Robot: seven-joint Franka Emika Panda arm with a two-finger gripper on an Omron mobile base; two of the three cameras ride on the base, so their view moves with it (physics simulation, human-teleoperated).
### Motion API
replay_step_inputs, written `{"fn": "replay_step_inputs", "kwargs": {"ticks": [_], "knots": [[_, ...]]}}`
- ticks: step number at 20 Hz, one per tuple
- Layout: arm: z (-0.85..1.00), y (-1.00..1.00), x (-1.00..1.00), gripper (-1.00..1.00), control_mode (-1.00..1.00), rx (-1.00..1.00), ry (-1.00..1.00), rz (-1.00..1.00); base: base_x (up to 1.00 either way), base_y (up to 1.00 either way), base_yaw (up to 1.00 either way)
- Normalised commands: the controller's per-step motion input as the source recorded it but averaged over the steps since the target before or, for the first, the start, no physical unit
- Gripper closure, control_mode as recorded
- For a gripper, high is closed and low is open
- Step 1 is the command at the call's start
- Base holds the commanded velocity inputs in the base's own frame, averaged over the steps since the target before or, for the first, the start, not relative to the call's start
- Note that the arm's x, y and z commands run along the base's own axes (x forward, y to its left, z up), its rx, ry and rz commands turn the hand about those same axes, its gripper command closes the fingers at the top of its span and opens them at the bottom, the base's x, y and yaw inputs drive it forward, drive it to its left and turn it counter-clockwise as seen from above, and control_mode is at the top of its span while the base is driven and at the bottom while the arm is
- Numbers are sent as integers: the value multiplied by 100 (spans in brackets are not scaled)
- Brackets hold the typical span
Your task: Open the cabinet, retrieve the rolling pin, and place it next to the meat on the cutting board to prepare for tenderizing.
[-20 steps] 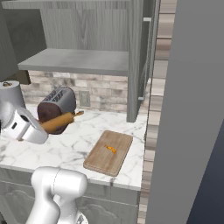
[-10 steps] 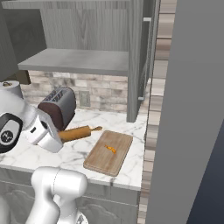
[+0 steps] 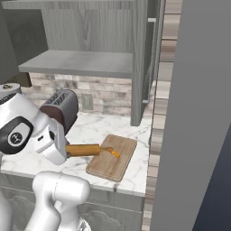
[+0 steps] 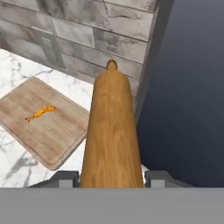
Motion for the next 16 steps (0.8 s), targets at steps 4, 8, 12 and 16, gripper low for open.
{"fn": "replay_step_inputs", "kwargs": {"ticks": [4, 8, 12, 16], "knots": [[-34, -8, 14, 100, -100, 7, 0, -12, 0, 0, 0], [-32, -10, 17, 100, -100, 16, -8, -3, 0, 0, 0], [-35, -7, 14, 100, -100, 14, -9, -2, 0, 0, 0], [-34, -2, 12, 100, -100, 5, -11, -1, 0, 0, 0]]}}
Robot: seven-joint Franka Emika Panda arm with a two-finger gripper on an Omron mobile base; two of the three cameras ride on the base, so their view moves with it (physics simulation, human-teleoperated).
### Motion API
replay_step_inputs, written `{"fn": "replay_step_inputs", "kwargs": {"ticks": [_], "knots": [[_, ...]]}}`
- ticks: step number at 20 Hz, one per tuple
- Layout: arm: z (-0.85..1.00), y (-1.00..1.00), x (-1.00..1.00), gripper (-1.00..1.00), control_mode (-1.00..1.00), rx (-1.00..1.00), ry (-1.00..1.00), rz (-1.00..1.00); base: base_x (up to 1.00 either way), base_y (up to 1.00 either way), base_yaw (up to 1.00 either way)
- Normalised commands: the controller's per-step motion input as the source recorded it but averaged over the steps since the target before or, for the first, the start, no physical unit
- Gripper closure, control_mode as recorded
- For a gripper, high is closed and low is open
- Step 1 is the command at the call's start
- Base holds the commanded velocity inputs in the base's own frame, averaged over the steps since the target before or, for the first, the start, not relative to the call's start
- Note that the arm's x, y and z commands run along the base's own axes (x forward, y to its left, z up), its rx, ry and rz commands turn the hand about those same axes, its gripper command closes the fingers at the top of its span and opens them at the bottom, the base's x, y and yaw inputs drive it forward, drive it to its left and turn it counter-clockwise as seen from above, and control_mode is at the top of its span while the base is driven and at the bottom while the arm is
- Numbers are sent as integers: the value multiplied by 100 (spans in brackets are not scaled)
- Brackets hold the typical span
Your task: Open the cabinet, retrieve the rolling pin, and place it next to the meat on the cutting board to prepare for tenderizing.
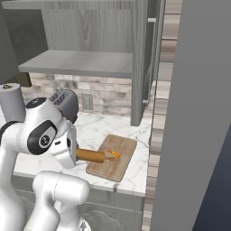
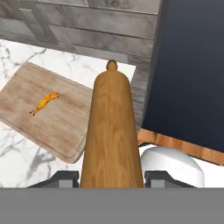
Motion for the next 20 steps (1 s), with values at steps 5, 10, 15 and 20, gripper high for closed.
{"fn": "replay_step_inputs", "kwargs": {"ticks": [5, 10, 15, 20], "knots": [[-37, -2, 5, 100, -100, -1, -19, -8, 0, 0, 0], [-37, -5, 2, 100, -100, -1, -14, -12, 0, 0, 0], [-49, -5, 3, 100, -100, -1, -10, -10, 0, 0, 0], [-48, -2, 8, 100, -100, -8, -9, -3, 0, 0, 0]]}}
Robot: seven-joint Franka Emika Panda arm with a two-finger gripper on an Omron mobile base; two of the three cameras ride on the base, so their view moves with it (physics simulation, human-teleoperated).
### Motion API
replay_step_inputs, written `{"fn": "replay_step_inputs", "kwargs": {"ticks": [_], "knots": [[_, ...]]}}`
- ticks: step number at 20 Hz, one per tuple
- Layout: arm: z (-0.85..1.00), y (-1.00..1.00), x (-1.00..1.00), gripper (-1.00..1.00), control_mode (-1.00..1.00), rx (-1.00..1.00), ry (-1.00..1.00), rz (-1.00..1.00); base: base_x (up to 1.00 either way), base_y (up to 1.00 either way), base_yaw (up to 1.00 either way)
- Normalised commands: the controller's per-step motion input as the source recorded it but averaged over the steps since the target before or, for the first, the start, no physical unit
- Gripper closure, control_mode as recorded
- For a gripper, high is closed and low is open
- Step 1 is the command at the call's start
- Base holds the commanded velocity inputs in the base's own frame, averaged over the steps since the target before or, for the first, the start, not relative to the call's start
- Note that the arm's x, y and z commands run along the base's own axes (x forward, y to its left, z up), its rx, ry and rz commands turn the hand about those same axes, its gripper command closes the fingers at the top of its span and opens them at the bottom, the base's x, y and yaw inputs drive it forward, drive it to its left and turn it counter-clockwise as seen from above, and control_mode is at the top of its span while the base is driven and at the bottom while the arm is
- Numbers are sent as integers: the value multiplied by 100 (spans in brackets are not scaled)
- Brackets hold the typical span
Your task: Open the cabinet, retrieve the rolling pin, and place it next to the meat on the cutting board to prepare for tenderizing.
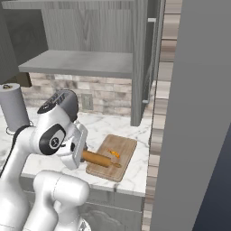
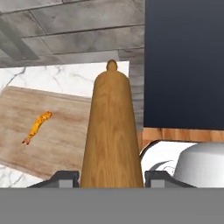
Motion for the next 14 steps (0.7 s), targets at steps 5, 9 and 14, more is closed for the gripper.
{"fn": "replay_step_inputs", "kwargs": {"ticks": [5, 9, 14], "knots": [[-44, -2, 14, 100, -100, -13, -5, 0, 0, 0, 0], [-42, -2, 9, 100, -100, -9, 0, 0, 0, 0, 0], [-36, -6, 17, 100, -100, -5, 0, 0, 0, 0, 0]]}}
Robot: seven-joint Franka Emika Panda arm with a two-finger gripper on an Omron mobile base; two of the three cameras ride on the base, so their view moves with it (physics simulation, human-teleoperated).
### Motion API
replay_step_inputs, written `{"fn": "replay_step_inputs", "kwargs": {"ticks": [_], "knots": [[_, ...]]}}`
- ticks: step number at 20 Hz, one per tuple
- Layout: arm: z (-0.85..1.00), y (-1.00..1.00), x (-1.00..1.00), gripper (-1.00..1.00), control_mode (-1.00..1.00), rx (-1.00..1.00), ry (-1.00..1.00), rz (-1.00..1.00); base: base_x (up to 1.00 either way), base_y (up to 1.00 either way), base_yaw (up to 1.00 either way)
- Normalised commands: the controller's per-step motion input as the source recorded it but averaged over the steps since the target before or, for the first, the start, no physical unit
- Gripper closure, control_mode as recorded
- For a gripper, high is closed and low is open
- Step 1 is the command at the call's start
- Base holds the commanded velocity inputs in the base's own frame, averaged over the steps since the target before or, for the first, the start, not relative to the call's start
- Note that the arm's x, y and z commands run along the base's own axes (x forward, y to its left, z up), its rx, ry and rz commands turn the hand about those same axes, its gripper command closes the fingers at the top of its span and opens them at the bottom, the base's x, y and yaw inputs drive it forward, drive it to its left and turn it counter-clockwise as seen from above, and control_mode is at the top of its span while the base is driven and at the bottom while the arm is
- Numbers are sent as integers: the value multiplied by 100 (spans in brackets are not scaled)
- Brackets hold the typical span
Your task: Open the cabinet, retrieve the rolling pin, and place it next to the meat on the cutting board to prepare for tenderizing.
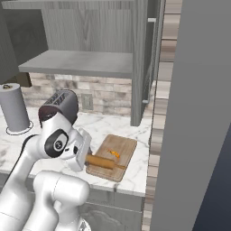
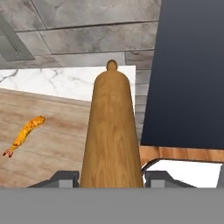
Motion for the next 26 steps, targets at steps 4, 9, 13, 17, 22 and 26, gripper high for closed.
{"fn": "replay_step_inputs", "kwargs": {"ticks": [4, 9, 13, 17, 22, 26], "knots": [[-33, -6, 27, 100, -100, -3, 0, 0, 0, 0, 0], [-34, -5, 28, 100, -100, -3, 0, 0, 0, 0, 0], [-39, -5, 21, 100, -100, -3, 0, 0, 0, 0, 0], [-59, -10, 8, 100, -100, -4, 0, 0, 0, 0, 0], [-59, -12, 4, 100, -100, -3, 0, 0, 0, 0, 0], [-59, -11, 5, 100, -100, -4, 0, 0, 0, 0, 0]]}}
